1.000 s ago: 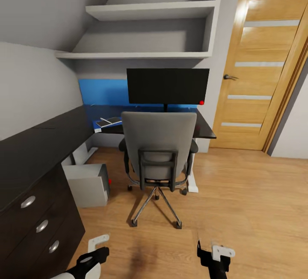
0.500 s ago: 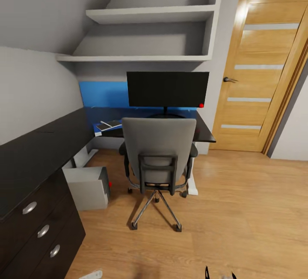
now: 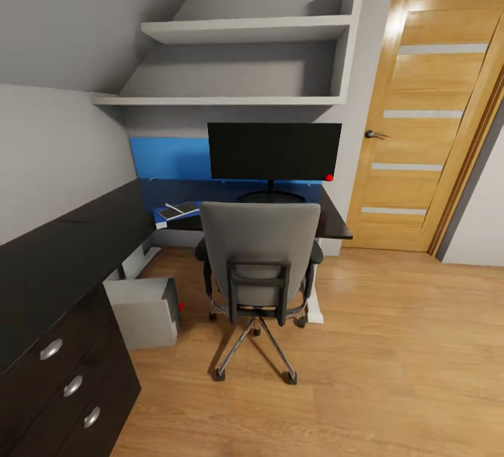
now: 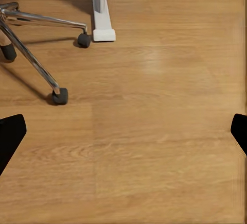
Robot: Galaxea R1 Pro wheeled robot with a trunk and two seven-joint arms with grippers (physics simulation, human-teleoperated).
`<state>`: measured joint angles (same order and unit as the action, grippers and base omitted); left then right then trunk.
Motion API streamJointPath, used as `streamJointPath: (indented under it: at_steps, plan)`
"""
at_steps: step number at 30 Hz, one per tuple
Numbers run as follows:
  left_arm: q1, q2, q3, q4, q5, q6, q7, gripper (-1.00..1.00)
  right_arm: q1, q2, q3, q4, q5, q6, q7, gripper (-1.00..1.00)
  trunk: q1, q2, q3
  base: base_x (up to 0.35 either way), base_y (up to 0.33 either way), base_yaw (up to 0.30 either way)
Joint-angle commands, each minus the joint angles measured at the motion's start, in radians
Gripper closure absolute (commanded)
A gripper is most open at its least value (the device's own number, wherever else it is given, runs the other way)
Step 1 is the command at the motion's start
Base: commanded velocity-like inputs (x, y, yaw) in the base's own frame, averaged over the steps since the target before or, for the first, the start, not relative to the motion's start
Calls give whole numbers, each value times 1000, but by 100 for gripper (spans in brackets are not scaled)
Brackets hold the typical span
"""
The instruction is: In the bedroom, organize the workspace by keeping the computer under the desk, ensuring the monitor is on the desk, placing the keyboard on the desk next to the monitor, placing the mouse on the desk next to the keyboard, moving the folder from the swivel chair onto the desk next to the mouse, stacking the notebook on top of the folder with the pen on top of the notebook, and positioning the swivel chair next to the desk.
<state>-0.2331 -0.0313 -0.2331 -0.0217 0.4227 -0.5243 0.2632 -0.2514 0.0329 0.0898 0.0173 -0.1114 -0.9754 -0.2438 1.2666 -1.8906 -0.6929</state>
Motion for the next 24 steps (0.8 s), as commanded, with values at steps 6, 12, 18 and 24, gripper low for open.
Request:
streamJointPath:
  at_steps: [6,12,18,24]
  plan:
    - [65,-1,-9,0,-1,-134,6,-100,1,-7,10,5,-10,22,1,-100,-23,42,18,0,0,0]
    - [112,2,-9,0,-2,-280,3,-100,1,-7,9,5,-11,81,4,-100,-46,84,37,0,0,0]
    - [135,10,-10,0,-3,-326,1,-100,1,-10,8,4,-11,127,4,-100,-69,126,56,0,0,0]
    - [139,11,-10,0,-3,-333,1,-100,1,-10,8,4,-11,140,6,-100,-92,168,74,0,0,0]
